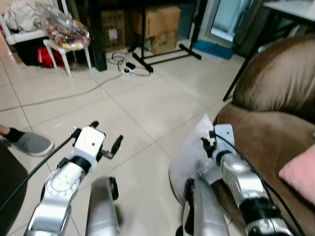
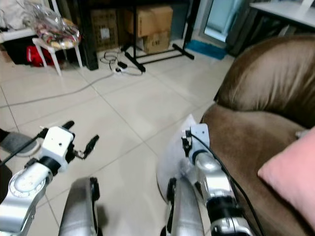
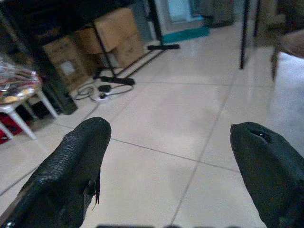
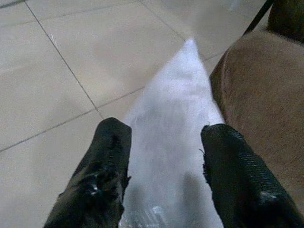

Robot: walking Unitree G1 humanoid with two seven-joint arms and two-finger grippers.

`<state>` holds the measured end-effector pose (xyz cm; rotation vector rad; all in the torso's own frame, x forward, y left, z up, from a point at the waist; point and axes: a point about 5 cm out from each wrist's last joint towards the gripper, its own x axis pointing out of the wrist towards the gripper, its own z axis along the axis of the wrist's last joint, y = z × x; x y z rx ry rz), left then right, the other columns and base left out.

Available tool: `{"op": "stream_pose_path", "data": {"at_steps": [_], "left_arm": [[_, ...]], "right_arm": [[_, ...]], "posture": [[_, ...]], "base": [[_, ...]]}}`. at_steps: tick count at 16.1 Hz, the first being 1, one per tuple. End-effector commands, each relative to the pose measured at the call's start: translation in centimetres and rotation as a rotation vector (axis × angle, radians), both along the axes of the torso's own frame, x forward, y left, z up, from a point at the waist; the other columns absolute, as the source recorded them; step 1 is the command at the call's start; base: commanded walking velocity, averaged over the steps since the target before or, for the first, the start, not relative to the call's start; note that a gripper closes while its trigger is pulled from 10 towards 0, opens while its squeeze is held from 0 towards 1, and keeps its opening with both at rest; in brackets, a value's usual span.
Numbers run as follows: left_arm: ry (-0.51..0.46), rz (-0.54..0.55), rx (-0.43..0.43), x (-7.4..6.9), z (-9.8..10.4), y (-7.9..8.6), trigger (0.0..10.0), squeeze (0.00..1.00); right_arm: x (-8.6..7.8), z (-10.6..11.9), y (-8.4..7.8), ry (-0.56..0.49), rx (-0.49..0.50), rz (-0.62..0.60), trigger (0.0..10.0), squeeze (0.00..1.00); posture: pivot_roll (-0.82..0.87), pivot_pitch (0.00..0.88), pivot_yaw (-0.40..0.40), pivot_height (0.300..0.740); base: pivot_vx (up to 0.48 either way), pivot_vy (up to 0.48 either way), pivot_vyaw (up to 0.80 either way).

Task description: Move the pillow to the sofa from floor

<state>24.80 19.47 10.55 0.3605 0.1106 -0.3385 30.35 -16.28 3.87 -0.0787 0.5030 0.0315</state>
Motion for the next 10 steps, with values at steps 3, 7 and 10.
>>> {"op": "stream_pose_path", "data": {"at_steps": [3, 7, 10], "left_arm": [[0.065, -0.180, -0.060, -0.1, 0.0, -1.5, 10.0, 0.18], [0.120, -0.315, -0.092, -0.8, 0.4, -2.4, 10.0, 0.18], [0.185, -0.430, -0.138, -1.4, 0.9, -3.0, 10.0, 0.19]], "right_arm": [[1.2, -0.6, -1.6, 0.024, 0.018, -0.078, 10.0, 1.00], [1.0, -1.9, -2.8, 0.092, -0.067, -0.132, 10.0, 1.00], [0.5, -3.0, -2.9, 0.170, -0.066, -0.179, 10.0, 0.00]], "posture": [[0.00, 0.000, -0.059, 0.466], [0.02, 0.000, -0.050, 0.466], [0.03, 0.000, -0.040, 0.466]], "base": [[0.000, 0.000, 0.00], [0.000, 0.000, 0.00], [0.000, 0.000, 0.00]]}}
